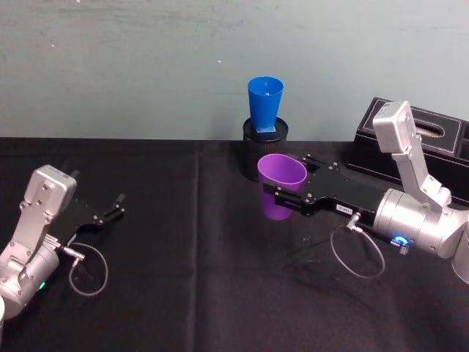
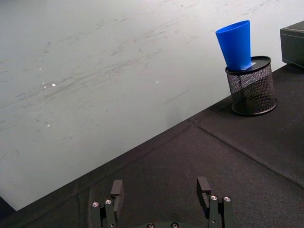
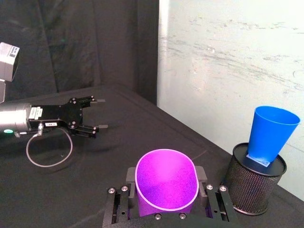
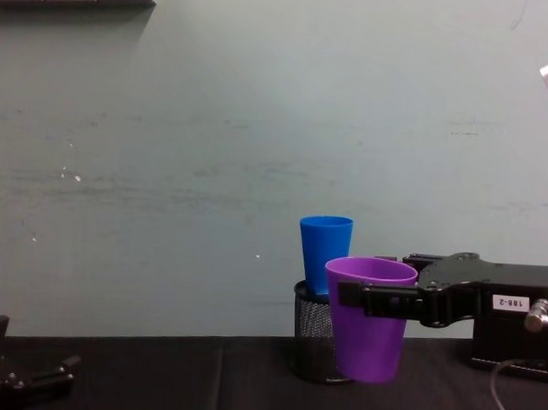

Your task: Pick up one cup with a gripper and tap it against the other cup.

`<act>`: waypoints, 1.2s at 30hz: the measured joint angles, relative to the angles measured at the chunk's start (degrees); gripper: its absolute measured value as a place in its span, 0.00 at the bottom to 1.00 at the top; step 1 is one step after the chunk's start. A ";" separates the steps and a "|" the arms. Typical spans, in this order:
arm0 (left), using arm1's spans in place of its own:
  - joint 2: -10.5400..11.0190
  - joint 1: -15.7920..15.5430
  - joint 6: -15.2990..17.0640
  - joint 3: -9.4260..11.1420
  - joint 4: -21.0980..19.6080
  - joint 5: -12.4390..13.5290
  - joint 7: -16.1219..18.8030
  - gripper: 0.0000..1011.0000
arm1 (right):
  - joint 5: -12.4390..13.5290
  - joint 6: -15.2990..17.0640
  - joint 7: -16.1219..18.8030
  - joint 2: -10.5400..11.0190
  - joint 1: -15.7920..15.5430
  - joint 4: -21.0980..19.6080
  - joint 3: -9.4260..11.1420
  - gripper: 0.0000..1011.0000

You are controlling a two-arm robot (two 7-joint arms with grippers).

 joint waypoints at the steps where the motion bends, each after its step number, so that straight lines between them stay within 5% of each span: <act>1: 0.00 0.00 0.00 0.00 0.00 0.00 0.00 1.00 | 0.00 0.00 0.00 0.00 0.00 0.00 0.00 0.72; 36: 0.00 0.00 0.00 0.00 0.00 0.00 0.00 1.00 | -0.77 1.61 -1.00 0.13 1.66 -0.32 -0.54 0.72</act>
